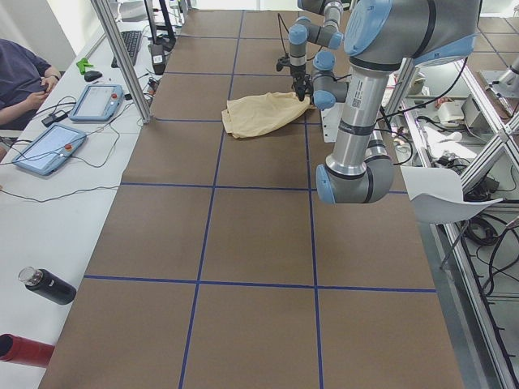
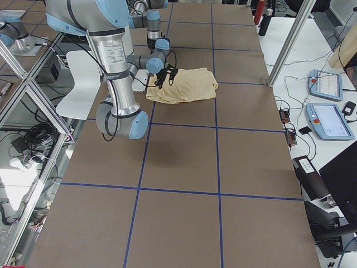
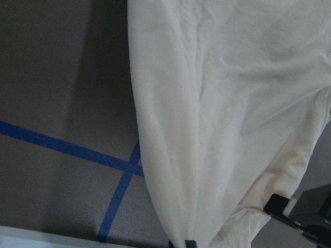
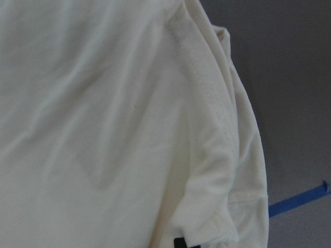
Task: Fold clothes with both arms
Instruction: 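Lift the near edge with both grippers and fold it over toward the far edge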
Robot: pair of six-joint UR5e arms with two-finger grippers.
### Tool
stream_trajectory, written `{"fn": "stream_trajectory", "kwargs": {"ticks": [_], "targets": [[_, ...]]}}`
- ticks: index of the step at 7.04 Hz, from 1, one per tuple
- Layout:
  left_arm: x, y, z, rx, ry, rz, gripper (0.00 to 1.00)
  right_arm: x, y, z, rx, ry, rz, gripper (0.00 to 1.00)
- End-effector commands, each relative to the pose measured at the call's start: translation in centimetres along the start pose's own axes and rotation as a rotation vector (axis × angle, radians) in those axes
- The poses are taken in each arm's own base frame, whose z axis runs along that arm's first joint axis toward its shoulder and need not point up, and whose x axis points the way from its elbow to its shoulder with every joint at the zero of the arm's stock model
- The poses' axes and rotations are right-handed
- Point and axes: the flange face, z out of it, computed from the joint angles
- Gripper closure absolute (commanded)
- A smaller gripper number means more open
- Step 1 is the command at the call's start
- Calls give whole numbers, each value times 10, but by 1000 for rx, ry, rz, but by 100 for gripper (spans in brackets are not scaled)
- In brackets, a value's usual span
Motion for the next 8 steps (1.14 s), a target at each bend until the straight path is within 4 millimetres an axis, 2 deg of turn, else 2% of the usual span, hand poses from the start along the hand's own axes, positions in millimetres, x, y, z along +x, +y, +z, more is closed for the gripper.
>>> {"fn": "stream_trajectory", "kwargs": {"ticks": [1,2,3,4,5,6,7,8], "targets": [[14,-53,-20,84,28,14,100,-15,-74,-57,68,-86,14,100],[21,-84,-33,120,40,15,100,-33,-100,-83,105,-130,41,100],[28,-125,-48,142,40,15,100,-63,-123,-99,136,-155,50,100],[36,-171,-53,190,31,26,100,-93,-144,-99,159,-145,40,100],[57,-214,-36,247,10,47,100,-115,-163,-87,176,-113,36,100],[61,-248,-10,271,20,47,100,-136,-188,-64,188,-121,27,100],[42,-274,24,277,31,48,100,-144,-208,-32,199,-148,18,100],[28,-289,44,280,28,48,100,-142,-226,-5,229,-135,19,100]]}}
